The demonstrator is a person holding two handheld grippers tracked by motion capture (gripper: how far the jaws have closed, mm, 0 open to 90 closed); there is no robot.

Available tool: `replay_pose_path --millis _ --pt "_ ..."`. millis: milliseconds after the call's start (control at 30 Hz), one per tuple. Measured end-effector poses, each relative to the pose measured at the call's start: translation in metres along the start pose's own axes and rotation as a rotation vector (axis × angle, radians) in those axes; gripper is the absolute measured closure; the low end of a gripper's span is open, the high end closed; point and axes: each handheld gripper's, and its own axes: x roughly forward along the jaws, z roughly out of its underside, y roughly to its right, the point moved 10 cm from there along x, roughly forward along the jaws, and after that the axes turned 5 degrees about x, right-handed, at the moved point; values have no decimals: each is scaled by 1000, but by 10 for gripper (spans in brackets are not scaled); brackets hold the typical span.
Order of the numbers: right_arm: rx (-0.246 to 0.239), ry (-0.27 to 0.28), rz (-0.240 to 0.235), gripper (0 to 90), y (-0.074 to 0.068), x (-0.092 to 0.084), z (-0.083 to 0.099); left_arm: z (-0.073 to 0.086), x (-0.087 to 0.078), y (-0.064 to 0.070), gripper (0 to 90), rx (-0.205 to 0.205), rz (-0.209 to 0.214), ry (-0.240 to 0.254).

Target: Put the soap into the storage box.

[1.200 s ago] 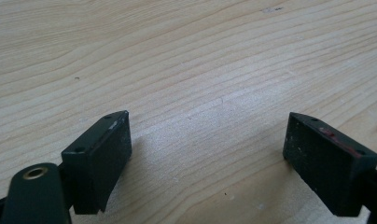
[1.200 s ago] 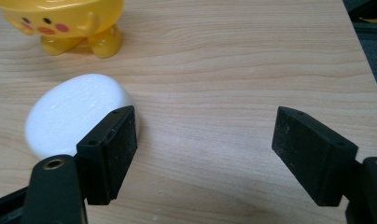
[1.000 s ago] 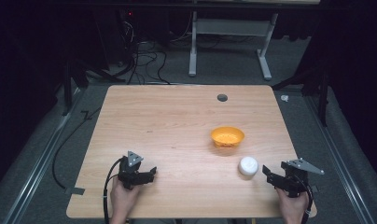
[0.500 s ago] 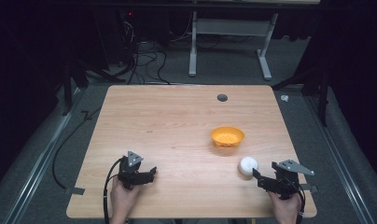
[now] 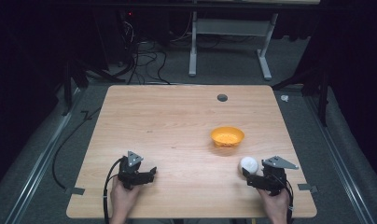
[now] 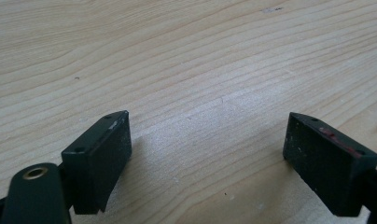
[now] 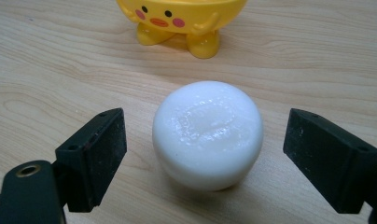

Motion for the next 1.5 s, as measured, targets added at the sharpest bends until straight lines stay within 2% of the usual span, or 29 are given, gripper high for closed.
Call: replay_pose_path --millis 467,1100,1267,1500 --pt "-33 -62 25 129 -4 21 3 0 0 0 158 0 1 0" --pt "-28 -135 54 180 2 36 16 0 0 0 157 0 1 0" --pt "-42 -127 63 237 2 36 15 0 0 0 157 1 1 0" --pt "-37 -121 60 240 2 36 15 0 0 0 157 1 1 0"
